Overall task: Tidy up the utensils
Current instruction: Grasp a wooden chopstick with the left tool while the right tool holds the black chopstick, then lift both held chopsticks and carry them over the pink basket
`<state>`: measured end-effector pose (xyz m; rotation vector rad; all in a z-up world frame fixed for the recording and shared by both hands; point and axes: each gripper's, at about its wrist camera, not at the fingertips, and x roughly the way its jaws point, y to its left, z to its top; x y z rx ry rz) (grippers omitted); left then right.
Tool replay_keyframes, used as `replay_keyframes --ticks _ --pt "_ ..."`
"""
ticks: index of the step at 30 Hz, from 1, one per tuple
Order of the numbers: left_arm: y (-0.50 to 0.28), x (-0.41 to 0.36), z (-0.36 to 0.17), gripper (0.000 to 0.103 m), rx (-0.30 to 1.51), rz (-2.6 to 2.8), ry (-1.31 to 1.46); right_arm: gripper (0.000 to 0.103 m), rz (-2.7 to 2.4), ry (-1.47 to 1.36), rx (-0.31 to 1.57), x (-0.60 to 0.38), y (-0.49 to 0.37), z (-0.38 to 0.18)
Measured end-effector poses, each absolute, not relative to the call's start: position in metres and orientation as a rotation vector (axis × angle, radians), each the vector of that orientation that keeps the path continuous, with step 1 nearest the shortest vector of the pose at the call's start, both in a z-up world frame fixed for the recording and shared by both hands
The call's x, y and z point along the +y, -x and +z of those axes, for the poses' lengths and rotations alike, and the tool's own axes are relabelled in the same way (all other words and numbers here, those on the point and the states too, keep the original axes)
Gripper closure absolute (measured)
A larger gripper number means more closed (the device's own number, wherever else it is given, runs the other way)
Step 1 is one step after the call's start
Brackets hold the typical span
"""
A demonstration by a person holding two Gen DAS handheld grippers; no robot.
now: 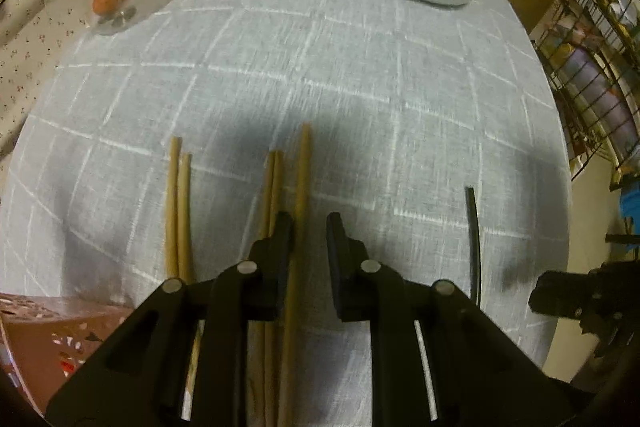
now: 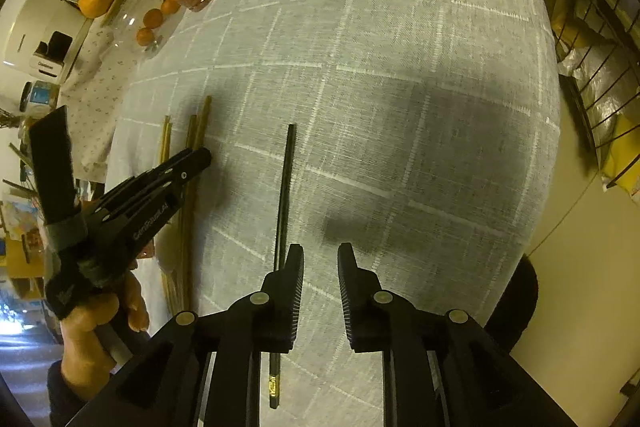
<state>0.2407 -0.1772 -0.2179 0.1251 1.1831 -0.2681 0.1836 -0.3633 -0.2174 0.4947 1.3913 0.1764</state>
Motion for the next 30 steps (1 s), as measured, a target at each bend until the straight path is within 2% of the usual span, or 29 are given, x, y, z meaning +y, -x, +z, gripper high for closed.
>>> replay_keyframes --ticks 2,4,5,23,30 --pt "-0.241 -0.177 -0.217 0.085 1.181 -0.264 -0.128 0.083 0.175 -0.491 1.392 -0.363 -0.184 -0.218" --pt "-0.238 -0.178 -0.217 0.095 1.187 -0.262 -0.145 0.082 0.17 -0.491 1.392 -0.362 -0.185 -0.219" --pt "-0.234 -0.179 -0.216 0.096 1.188 -0.259 -0.149 0.082 0.166 -0.492 1.391 -0.362 -0.185 -0.219" --pt "-0.129 -0.134 -0.136 0.096 1.035 -0.367 -0.124 0.082 0.137 -0.365 1.36 -0.316 -0.216 -0.23" --pt "-0.108 -0.108 -0.118 0.096 1.026 -0.347 -0.116 0.085 0.107 -0.155 1.328 -0.285 -0.216 -0.227"
